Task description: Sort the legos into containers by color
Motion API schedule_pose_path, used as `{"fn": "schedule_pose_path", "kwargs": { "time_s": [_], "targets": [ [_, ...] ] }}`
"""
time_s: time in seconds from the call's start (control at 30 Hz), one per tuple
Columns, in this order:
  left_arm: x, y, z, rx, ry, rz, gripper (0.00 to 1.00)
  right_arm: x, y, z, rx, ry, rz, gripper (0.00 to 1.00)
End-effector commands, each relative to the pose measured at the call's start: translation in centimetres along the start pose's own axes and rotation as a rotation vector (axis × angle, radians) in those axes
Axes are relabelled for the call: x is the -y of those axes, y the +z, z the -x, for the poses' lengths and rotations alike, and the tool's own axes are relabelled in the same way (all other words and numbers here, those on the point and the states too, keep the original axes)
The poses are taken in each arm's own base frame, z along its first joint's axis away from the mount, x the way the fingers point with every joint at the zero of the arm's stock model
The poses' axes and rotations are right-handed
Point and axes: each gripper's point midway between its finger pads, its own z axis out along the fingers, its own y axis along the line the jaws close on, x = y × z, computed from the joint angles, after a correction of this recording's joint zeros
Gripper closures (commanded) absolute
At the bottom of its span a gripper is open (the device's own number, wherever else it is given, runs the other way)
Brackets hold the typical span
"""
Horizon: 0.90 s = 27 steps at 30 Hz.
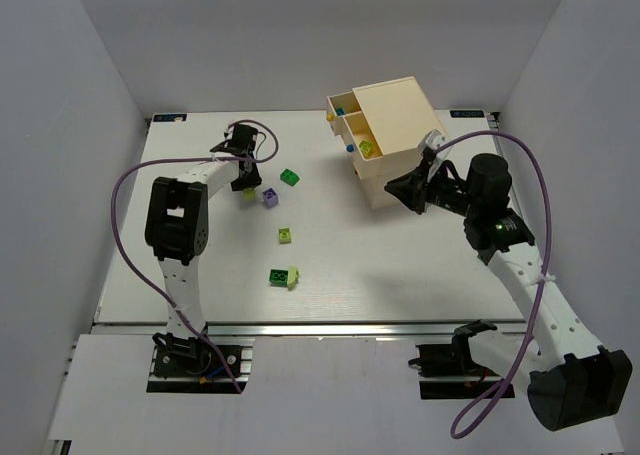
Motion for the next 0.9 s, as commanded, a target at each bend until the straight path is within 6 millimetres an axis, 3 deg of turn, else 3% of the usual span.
{"fn": "schedule_pose_path", "kwargs": {
  "time_s": [0.0, 0.17, 0.2, 0.33, 0.47, 0.5, 0.53, 0.6, 0.63, 0.67, 0.87],
  "targets": [
    [0.2, -0.7, 0.5, 0.016, -0.006, -0.024, 0.61, -0.1, -0.4, 1.2, 0.045, -0.019, 0.01, 0.82],
    [-0.1, -0.8, 0.5, 0.012, 0.015, -0.012, 0.63, 0.0, -0.5, 1.7, 0.068, -0.029, 0.011, 0.82],
    [-0.1, -0.9, 0.5, 0.01, 0.017, -0.011, 0.71, 0.0, -0.6, 1.8, 0.07, -0.029, 0.011, 0.82],
    [0.2, -2.4, 1.6, 0.044, 0.012, -0.041, 0.88, 0.4, -0.8, 1.7, 0.072, -0.025, 0.002, 0.82],
    [0.6, -6.9, 4.5, 0.154, 0.004, -0.115, 0.95, 0.2, -0.9, 1.6, 0.074, -0.021, 0.014, 0.82],
    [0.8, -9.6, 6.5, 0.236, -0.011, -0.157, 0.97, 0.2, -0.9, 1.6, 0.074, -0.023, 0.017, 0.82],
    [1.2, -11.0, 7.2, 0.269, -0.012, -0.192, 0.98, 0.1, -0.9, 1.5, 0.073, -0.022, 0.019, 0.82],
    [2.9, -13.4, 7.8, 0.33, 0.007, -0.316, 1.0, 0.3, -0.8, 1.3, 0.069, -0.016, 0.019, 0.82],
    [4.4, -16.4, 8.1, 0.366, 0.027, -0.426, 1.0, 0.3, -0.8, 1.3, 0.069, -0.018, 0.021, 0.82],
    [5.4, -17.8, 8.2, 0.386, 0.042, -0.507, 1.0, 0.3, -0.7, 1.2, 0.067, -0.017, 0.02, 0.82],
    [13.3, -26.1, 7.1, 0.407, 0.089, -1.089, 1.0, 0.9, -0.9, 1.0, 0.069, -0.018, -0.004, 0.82]
  ]
}}
